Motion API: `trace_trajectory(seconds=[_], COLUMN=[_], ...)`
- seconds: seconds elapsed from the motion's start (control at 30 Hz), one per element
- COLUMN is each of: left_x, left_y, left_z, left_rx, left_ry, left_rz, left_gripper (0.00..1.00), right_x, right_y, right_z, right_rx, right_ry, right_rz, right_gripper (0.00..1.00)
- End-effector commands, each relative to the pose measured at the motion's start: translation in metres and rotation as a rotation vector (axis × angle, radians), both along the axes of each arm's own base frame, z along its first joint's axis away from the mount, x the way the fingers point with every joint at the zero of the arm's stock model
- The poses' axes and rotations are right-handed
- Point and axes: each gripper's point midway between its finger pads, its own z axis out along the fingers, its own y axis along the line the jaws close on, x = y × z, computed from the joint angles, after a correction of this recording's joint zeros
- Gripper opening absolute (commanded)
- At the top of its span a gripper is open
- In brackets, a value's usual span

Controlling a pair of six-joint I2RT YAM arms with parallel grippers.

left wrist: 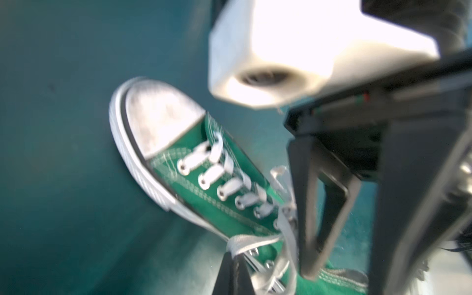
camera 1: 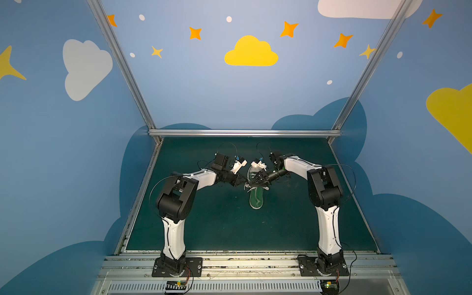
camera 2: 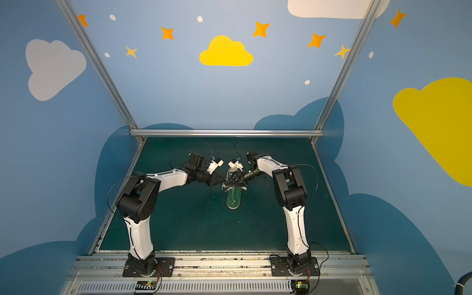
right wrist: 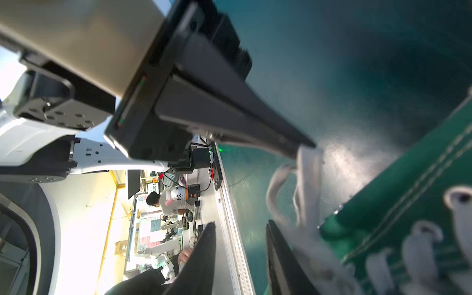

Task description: Tie the shoes

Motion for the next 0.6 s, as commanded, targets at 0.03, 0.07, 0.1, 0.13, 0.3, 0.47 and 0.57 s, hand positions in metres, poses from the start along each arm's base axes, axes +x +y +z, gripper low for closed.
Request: trace_trajectory(seconds=[0.03, 0.07, 0.1, 0.13, 0.3, 0.47, 0.57], left_x=[-0.006, -0.006, -0.006, -0.008, -0.005, -0.009, -0.013], left_y=[-0.001, -0.003, -0.005, -0.007, -0.019, -0.026, -0.031], left_z=[-0.007, -0.005, -0.003, -0.001, 0.013, 0.01, 0.012], left_rx=[0.057, 0.062, 0.065, 0.071, 0.12, 0.184, 0.187], left_ry=[-0.055, -0.071, -0.083, -0.098, -0.162, -0.249, -0.331], left_rz=[-0.094, -0.117, -0.137, -0.169, -0.25, -0.393, -0.484], left_gripper=[0.03, 0.04, 0.04, 0.05, 0.06, 0.07, 0.08], right_x=[0.018, 0.021, 0.024, 0.025, 0.029, 0.037, 0.041], right_y=[-0.019, -0.024, -0.029, -0.033, -0.048, -0.061, -0.065], right_z=[0.024, 0.026, 0.026, 0.026, 0.029, 0.026, 0.026], right_rx=[0.024, 0.021, 0.012, 0.002, -0.014, -0.028, -0.027], right_ry=[-0.064, -0.074, -0.085, -0.091, -0.109, -0.087, -0.086], right_rz=[-0.109, -0.134, -0.155, -0.172, -0.228, -0.296, -0.32], right_gripper=[0.38, 0.38, 0.39, 0.4, 0.41, 0.43, 0.44])
